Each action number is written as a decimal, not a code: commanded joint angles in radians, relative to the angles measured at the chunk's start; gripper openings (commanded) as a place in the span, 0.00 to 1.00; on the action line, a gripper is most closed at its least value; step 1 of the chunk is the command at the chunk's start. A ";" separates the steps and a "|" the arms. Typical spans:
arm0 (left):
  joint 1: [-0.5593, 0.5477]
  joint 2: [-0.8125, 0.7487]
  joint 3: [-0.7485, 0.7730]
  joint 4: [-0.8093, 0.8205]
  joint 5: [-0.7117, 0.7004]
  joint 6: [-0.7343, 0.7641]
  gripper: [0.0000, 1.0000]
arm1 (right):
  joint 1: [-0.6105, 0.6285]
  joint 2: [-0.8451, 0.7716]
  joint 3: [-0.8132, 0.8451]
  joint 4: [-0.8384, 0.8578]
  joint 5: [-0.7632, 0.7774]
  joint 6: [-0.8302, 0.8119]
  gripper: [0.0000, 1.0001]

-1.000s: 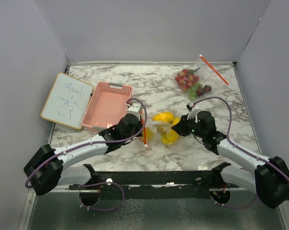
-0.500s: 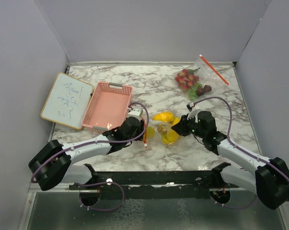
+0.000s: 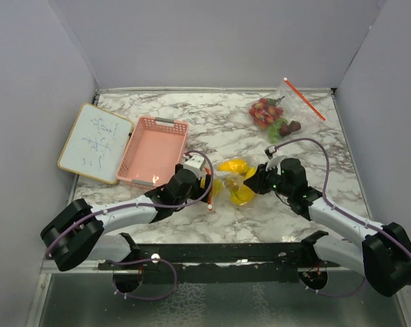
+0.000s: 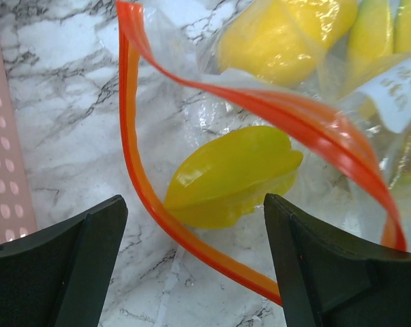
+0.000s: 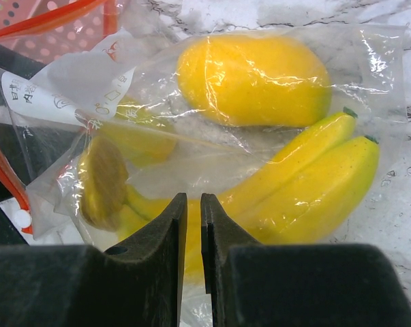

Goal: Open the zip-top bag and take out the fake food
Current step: Pick up the fake fruit from the zipper food storage bag, then place the fake fruit in the bin.

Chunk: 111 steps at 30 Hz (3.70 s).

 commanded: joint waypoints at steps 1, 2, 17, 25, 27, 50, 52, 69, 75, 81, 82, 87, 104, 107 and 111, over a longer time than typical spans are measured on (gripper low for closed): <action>0.008 -0.033 -0.004 0.122 0.083 0.126 0.85 | 0.002 0.011 -0.011 0.042 -0.020 -0.012 0.16; 0.009 -0.023 0.002 0.131 0.110 0.148 0.84 | 0.002 0.012 -0.012 0.044 -0.022 -0.013 0.16; 0.011 0.266 0.140 0.140 0.278 0.264 0.65 | 0.001 -0.008 -0.012 0.020 -0.001 -0.025 0.16; 0.005 0.284 0.124 0.134 0.338 0.225 0.25 | 0.002 0.005 -0.011 0.028 0.003 -0.029 0.16; 0.003 0.260 0.110 0.129 0.317 0.219 0.22 | 0.001 0.019 -0.007 0.034 -0.003 -0.028 0.16; 0.011 -0.014 0.348 -0.577 0.002 0.029 0.05 | 0.001 0.065 0.010 0.074 -0.037 -0.020 0.16; 0.023 -0.029 0.356 -0.625 -0.093 -0.002 0.05 | 0.000 0.065 0.012 0.077 -0.046 -0.018 0.16; 0.372 -0.077 0.354 -0.442 -0.185 -0.028 0.09 | 0.002 0.002 -0.004 0.048 -0.039 -0.023 0.16; 0.450 -0.077 0.318 -0.374 -0.175 -0.006 0.37 | 0.001 -0.027 -0.029 0.030 -0.003 -0.036 0.16; 0.452 -0.146 0.268 -0.324 -0.185 -0.053 0.90 | 0.002 -0.014 -0.019 0.028 0.007 -0.040 0.16; 0.453 -0.158 0.257 -0.319 -0.186 -0.066 0.98 | 0.002 -0.012 -0.019 0.029 0.008 -0.039 0.16; 0.457 -0.189 0.231 -0.307 -0.128 -0.074 0.99 | 0.002 0.001 -0.021 0.042 0.012 -0.034 0.16; 0.251 -0.303 -0.086 0.049 0.259 -0.266 0.48 | 0.001 0.026 -0.015 0.066 0.018 -0.004 0.16; 0.166 -0.278 -0.123 0.105 0.208 -0.303 0.45 | 0.001 0.033 -0.011 0.071 0.012 0.000 0.16; 0.111 -0.197 -0.135 0.173 0.182 -0.329 0.44 | 0.002 0.020 -0.007 0.060 0.018 0.002 0.16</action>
